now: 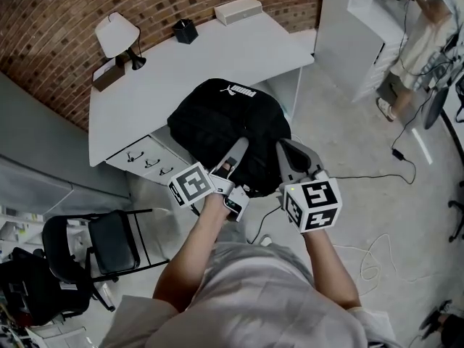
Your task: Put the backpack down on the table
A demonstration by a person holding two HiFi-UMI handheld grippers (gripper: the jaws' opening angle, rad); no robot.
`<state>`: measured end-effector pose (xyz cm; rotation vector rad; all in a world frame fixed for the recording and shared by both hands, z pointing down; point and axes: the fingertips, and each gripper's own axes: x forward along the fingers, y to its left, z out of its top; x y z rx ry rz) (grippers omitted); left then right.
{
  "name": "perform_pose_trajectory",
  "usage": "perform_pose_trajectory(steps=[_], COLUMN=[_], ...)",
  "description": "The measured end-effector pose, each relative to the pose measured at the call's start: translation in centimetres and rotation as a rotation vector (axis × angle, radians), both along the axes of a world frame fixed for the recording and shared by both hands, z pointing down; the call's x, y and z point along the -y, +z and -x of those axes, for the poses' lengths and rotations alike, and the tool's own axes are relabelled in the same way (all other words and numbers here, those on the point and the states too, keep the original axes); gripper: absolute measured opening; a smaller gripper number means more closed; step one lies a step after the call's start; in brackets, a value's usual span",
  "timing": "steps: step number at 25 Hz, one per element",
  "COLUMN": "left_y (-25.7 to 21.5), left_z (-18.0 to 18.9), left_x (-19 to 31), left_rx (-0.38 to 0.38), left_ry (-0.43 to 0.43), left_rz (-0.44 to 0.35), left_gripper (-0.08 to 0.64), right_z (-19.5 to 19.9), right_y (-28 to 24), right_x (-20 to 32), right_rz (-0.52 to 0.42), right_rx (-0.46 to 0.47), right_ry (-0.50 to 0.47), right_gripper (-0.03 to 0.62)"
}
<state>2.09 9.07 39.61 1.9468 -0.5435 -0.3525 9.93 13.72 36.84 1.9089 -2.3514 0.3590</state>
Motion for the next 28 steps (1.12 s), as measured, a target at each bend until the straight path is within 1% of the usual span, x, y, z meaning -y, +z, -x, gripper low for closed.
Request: perform_pose_trajectory(steps=[2,4,6,10,16,22,28], left_y=[-0.3,-0.3,-0.4,0.2,-0.5,-1.7,-2.7], left_z=[-0.9,-1.2,-1.4,-0.9,0.2,0.8,1.1], left_x=[1.9,4.0,5.8,9.6,15.2,20.1,23.8], left_rx=[-0.026,-0.02,-0.038,-0.014,-0.017,-0.021,-0.035], left_ry=[0.008,0.012,0.025,0.048,0.095,0.146,0.195], left_rz=[0.008,0.01,0.011,0.012,0.012,-0.02,-0.046], left_gripper=[0.133,0.133,0.133,0.133,0.133,0.133,0.133], right_z=[-0.6,-0.9,-0.9,-0.6,0.6,2.0,3.4], right_y=[-0.2,-0.2,0.1,0.5,-0.3,-1.2,-1.9], right_x=[1.9,3.9,5.6,9.2,14.4,19.0,22.8], right_rz=[0.005,0.012,0.02,0.034,0.044,0.037,0.026], right_rx=[-0.005,-0.01,-0.014,-0.019,-0.031,-0.055,-0.066], right_ry=[0.003,0.007,0.015,0.043,0.091,0.126,0.158], right_gripper=[0.002,0.002,0.002,0.002,0.002,0.002,0.002])
